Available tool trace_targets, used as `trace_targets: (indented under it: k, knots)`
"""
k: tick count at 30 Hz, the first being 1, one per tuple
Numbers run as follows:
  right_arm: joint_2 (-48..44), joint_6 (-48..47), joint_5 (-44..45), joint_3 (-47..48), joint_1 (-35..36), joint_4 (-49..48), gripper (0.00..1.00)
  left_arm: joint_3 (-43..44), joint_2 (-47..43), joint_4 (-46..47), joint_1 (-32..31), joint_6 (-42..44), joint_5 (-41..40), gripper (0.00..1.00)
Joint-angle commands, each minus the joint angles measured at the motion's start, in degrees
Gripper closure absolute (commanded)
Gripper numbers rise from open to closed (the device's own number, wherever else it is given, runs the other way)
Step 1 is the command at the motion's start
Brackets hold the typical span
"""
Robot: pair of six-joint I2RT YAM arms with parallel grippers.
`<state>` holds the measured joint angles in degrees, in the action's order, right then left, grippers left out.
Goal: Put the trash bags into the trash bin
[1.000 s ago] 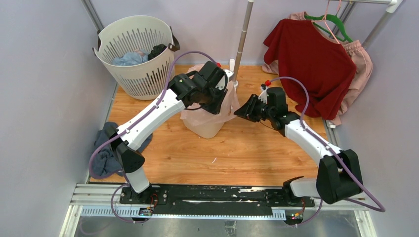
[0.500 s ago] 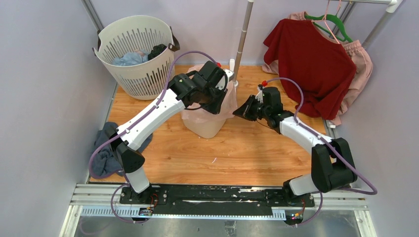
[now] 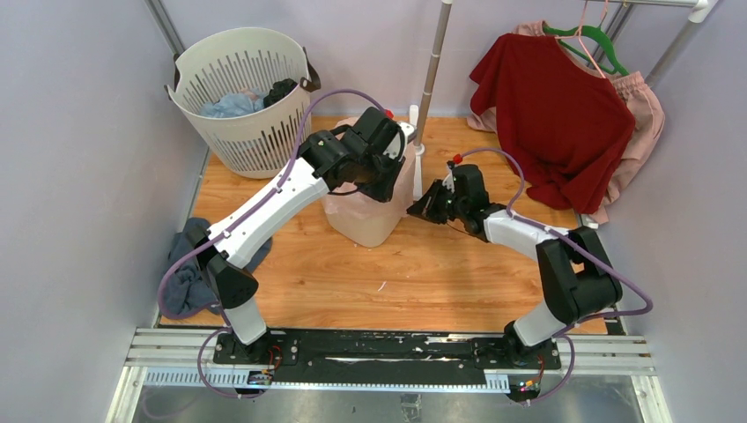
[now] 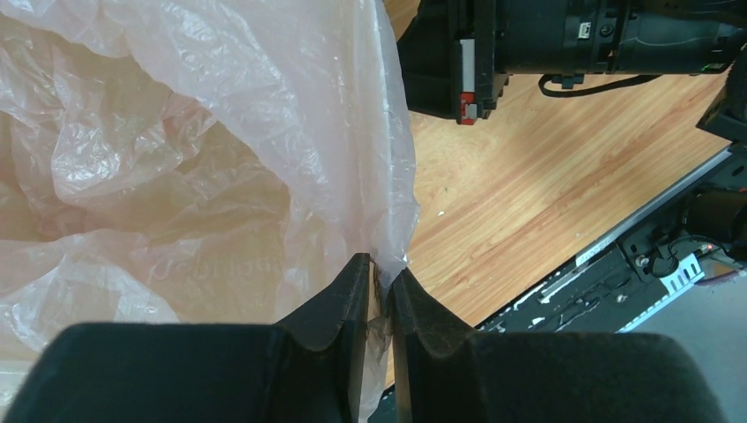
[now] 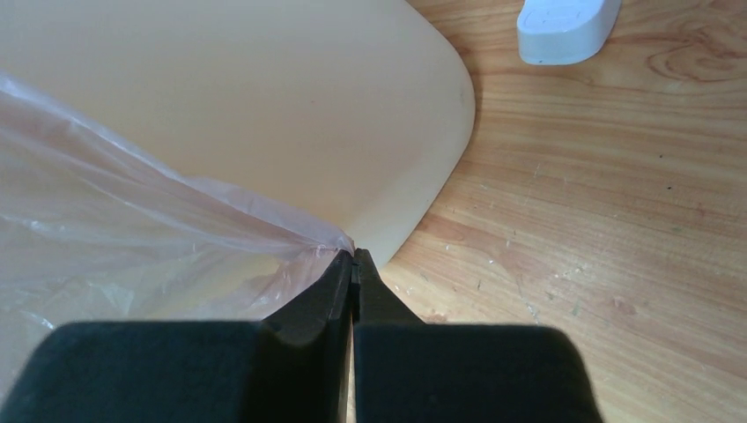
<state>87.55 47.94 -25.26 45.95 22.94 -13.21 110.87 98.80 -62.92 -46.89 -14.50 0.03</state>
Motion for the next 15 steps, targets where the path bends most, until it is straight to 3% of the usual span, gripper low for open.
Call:
trace_targets:
  k: [1, 15]
  knots:
    - [1.86, -1.93, 3.25, -1.56, 1.06, -2.55, 1.0, 1.7, 0.06, -0.45, 0.58, 0.97, 0.85, 0.8]
    - [3.43, -6.11, 5.75, 0.3, 1.22, 0.47, 1.0, 1.37, -0.15, -0.45, 1.28, 1.23, 1.23, 0.8]
